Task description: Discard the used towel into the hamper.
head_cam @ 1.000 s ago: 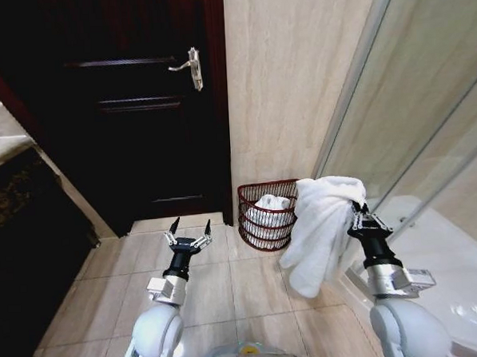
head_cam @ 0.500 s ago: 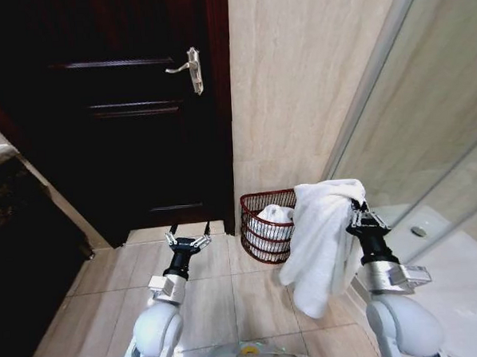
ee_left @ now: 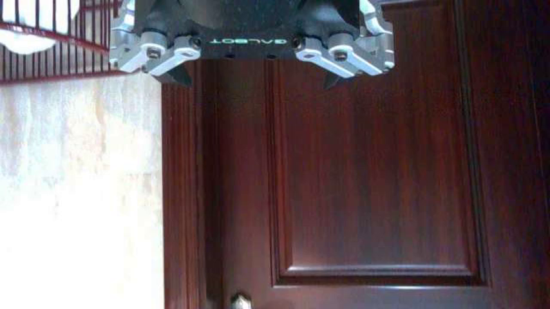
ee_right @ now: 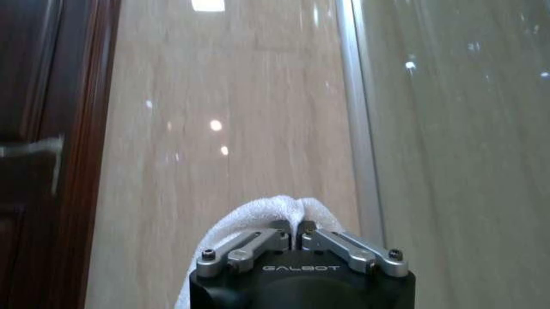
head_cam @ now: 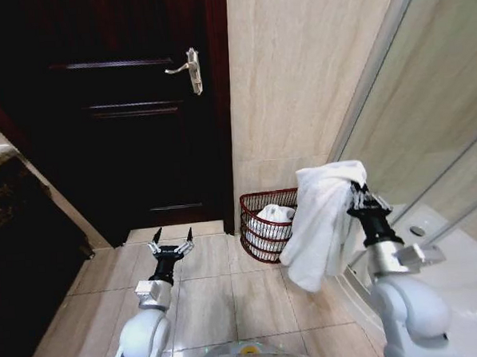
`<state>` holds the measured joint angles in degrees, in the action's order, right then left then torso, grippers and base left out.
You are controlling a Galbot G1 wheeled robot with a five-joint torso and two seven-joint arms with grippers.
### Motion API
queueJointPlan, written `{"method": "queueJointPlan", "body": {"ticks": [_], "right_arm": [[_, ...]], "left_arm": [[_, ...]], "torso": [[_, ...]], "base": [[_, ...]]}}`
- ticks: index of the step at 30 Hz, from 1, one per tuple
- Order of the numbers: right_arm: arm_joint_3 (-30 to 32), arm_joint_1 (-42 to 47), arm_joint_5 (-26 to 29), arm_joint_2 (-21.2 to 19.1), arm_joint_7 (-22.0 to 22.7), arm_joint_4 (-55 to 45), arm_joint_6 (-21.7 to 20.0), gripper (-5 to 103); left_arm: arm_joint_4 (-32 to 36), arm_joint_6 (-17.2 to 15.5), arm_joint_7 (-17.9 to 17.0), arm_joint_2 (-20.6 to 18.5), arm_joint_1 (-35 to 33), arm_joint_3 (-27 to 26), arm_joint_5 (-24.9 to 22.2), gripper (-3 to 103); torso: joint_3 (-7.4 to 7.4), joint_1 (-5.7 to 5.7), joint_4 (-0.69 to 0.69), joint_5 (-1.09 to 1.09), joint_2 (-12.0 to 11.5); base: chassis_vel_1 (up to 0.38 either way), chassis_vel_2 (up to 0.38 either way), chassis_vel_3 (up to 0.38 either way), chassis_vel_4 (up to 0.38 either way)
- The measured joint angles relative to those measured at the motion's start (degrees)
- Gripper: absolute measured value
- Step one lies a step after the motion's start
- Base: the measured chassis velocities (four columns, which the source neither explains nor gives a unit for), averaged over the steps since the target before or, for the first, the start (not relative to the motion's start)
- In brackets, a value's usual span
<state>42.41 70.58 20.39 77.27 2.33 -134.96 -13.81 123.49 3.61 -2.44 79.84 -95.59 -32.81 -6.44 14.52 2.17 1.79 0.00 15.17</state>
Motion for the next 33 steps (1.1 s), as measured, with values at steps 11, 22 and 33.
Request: {"method": "queueJointPlan", "body": {"ticks": [11, 22, 33], "right_arm": [[-3.7, -25.59, 12.65, -9.79, 4.95, 9.43, -6.19, 3], [-16.19, -42.99, 17.34, -9.76, 5.47, 26.12, 2.6, 3], [-18.48, -41.17, 12.36, -0.9, -0.07, 42.9, 19.16, 3]], "left_arm": [[0.66, 1.54, 0.08, 0.7, -0.5, 0.29, 2.36, 100], [1.24, 0.97, 0.03, -0.36, 0.34, -1.96, 2.07, 100], [1.55, 2.1, -0.04, 0.02, 0.2, -1.01, 2.32, 100]], "torso": [[0.01, 0.01, 0.0, 0.02, 0.0], [0.01, 0.01, 0.0, -0.02, 0.0], [0.0, 0.01, 0.01, -0.01, 0.0]], "base": [[0.0, 0.0, 0.0, 0.0], [0.0, 0.0, 0.0, 0.0], [0.0, 0.0, 0.0, 0.0]]}}
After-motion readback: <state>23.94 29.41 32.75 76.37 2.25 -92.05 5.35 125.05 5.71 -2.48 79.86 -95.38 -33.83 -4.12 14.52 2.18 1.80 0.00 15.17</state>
